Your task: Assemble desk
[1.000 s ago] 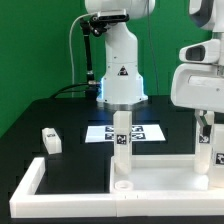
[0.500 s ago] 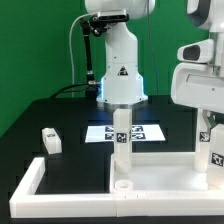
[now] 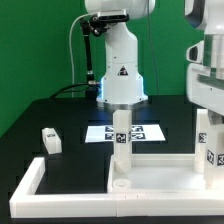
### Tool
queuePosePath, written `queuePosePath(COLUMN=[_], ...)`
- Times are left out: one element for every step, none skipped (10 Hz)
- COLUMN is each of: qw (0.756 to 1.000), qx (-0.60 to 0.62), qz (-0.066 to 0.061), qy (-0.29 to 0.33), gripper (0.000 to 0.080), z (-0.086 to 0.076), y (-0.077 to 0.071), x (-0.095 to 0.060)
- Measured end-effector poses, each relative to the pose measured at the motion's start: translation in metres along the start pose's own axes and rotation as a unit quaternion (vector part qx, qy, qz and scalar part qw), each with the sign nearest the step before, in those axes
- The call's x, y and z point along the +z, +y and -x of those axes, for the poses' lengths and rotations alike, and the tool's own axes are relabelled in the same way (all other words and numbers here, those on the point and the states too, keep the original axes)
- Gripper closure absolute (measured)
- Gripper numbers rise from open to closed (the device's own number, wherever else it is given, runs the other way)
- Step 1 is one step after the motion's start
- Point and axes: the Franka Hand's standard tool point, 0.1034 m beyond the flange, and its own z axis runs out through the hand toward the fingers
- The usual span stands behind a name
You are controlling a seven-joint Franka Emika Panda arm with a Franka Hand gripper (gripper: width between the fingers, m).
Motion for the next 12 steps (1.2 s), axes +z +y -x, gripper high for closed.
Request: queuePosePath(qw=[0.999, 0.992, 0.983, 0.982, 0.979, 0.979, 0.983, 0.99, 0.997, 0.999, 0.996, 0.995], qx=[0.049, 0.123, 0.182, 0.188, 0.203, 0.202, 0.182, 0.14, 0.074, 0.022, -0.072, -0.087], qz=[-0.003, -0.01, -0.012, -0.014, -0.013, -0.012, -0.013, -0.017, -0.027, -0.031, -0.044, -0.043], qy=[-0.009, -0.021, -0.023, -0.024, -0.024, -0.024, -0.023, -0.019, -0.013, -0.011, -0.005, -0.003], gripper=[0.0502, 0.0502, 0.0502, 0.0502, 0.0502, 0.0502, 0.0502, 0.0502, 0.0335, 0.0195, 0.0164, 0.0164], z=[0.0, 0.001, 0.0, -0.001, 0.001, 0.002, 0.001, 0.004, 0.012, 0.017, 0.016, 0.015], y=[-0.002, -0.004, -0.005, -0.005, -0.004, -0.003, -0.003, -0.004, -0.003, -0.002, -0.002, -0.002], x=[0.0, 0.0, 0.0, 0.0, 0.001, 0.001, 0.001, 0.001, 0.001, 0.002, 0.004, 0.005])
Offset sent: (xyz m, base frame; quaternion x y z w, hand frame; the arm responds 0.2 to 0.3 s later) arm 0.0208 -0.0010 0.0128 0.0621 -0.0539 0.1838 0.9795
